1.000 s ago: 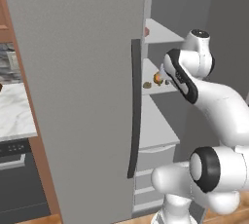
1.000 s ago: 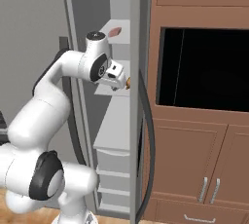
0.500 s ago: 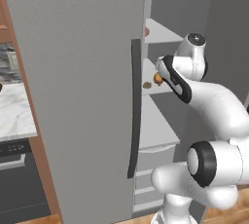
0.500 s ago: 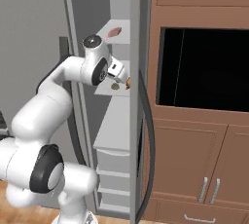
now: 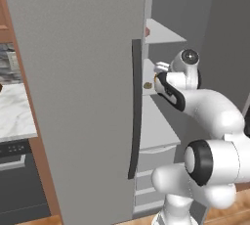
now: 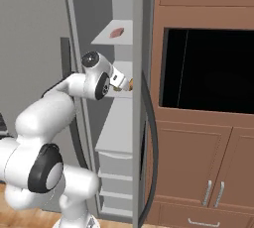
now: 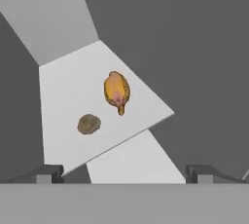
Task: Take the garlic, chicken drumstick, and steak from the freezer and place them in the bowl on the counter.
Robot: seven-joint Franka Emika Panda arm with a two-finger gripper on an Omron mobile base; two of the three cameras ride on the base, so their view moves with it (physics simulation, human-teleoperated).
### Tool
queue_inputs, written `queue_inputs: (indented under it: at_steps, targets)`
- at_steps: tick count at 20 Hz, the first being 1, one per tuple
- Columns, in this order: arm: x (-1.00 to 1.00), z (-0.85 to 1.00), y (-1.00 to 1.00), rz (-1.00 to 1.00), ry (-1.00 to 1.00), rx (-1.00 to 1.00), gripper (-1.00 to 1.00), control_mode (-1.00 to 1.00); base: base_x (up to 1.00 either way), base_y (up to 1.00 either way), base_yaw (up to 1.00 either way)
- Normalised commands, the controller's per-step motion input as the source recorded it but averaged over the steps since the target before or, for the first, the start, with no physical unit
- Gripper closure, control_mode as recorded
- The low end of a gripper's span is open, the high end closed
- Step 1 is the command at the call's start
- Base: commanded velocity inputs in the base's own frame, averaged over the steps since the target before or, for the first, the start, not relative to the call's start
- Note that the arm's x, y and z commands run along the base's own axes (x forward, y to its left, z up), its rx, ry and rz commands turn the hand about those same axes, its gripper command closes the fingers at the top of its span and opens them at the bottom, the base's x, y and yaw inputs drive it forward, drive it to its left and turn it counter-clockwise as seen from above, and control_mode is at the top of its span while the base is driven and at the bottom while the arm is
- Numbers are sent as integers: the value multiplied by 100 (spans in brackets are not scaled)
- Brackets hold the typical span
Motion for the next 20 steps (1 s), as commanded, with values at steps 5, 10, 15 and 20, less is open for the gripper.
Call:
queue_inputs:
  at_steps: [5, 10, 15, 20]
  targets:
    - [66, 0, -15, 0, 4, 0, -100, -100, 0, 0, 0]
    - [61, -8, -11, 1, 4, 0, -100, -100, 0, 0, 0]
    - [12, -15, 0, 2, 9, 0, -100, -100, 0, 0, 0]
    - [11, -21, -11, 0, 16, 0, -100, -100, 0, 0, 0]
